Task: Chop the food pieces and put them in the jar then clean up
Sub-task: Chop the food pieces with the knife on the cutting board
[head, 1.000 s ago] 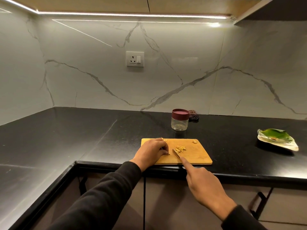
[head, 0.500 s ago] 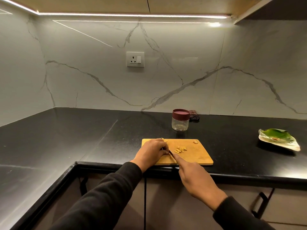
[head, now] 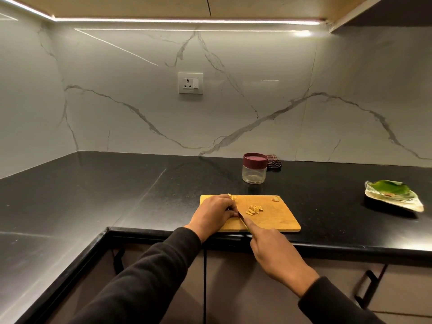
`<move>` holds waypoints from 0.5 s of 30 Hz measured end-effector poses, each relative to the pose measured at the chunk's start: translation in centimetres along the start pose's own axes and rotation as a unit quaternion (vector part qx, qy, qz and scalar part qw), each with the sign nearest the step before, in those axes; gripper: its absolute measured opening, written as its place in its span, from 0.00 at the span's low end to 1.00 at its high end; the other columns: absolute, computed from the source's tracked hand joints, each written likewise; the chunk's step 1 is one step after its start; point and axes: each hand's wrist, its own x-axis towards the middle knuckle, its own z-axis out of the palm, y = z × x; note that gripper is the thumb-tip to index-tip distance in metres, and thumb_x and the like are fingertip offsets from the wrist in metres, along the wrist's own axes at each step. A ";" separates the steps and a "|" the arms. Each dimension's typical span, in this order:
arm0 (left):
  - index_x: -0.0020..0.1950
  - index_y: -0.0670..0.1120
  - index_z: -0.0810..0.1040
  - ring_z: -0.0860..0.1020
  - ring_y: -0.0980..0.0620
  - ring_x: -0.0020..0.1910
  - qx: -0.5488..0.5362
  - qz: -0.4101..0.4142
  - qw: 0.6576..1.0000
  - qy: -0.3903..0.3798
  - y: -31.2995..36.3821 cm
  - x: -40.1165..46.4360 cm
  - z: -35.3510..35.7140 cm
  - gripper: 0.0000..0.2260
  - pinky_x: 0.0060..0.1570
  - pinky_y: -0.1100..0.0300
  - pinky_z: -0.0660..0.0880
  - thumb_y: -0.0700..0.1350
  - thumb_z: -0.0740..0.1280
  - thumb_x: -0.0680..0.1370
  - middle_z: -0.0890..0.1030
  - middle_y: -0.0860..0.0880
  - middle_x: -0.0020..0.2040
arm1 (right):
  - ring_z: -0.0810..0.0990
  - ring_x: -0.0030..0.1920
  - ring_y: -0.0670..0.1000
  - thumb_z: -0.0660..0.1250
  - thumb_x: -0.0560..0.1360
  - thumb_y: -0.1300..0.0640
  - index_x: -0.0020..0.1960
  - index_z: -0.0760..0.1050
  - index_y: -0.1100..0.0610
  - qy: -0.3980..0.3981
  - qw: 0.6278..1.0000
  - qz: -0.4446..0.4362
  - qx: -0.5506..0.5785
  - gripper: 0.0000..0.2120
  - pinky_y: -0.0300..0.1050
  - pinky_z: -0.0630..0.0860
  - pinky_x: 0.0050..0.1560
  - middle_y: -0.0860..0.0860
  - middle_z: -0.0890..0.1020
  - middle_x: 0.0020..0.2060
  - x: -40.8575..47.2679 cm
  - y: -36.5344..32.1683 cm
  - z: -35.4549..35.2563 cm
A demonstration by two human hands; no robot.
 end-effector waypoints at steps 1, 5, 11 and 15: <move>0.52 0.47 0.85 0.80 0.56 0.51 0.002 -0.001 1.000 -0.001 0.0 0.0 0.0 0.05 0.55 0.61 0.78 0.46 0.70 0.79 0.82 0.51 0.53 | 0.74 0.40 0.44 0.53 0.86 0.51 0.82 0.48 0.41 0.001 1.000 -0.001 -0.005 0.27 0.37 0.66 0.37 0.47 0.76 0.44 -0.2 0.1 0.0; 0.52 0.48 0.85 0.79 0.56 0.50 -0.002 -0.005 1.000 0.001 0.0 0.0 0.0 0.05 0.54 0.62 0.78 0.45 0.71 0.79 0.82 0.52 0.52 | 0.70 0.38 0.43 0.53 0.86 0.52 0.81 0.48 0.41 0.014 0.999 0.002 -0.033 0.27 0.39 0.65 0.41 0.46 0.72 0.42 -1.4 0.4 -0.2; 0.51 0.48 0.85 0.79 0.56 0.50 -0.005 -0.009 1.000 -0.005 0.0 0.1 0.0 0.05 0.54 0.63 0.78 0.45 0.70 0.79 0.82 0.52 0.52 | 0.71 0.39 0.44 0.53 0.86 0.55 0.81 0.46 0.37 0.049 0.994 0.009 -0.097 0.29 0.39 0.67 0.41 0.46 0.74 0.44 -2.6 1.4 -1.1; 0.52 0.48 0.84 0.78 0.57 0.48 0.000 -0.007 1.000 -0.006 0.0 0.1 -0.1 0.04 0.52 0.66 0.76 0.45 0.70 0.79 0.82 0.53 0.52 | 0.71 0.42 0.47 0.55 0.85 0.57 0.80 0.43 0.36 0.058 0.987 0.012 -0.152 0.33 0.42 0.68 0.44 0.48 0.77 0.49 -2.4 1.4 -1.2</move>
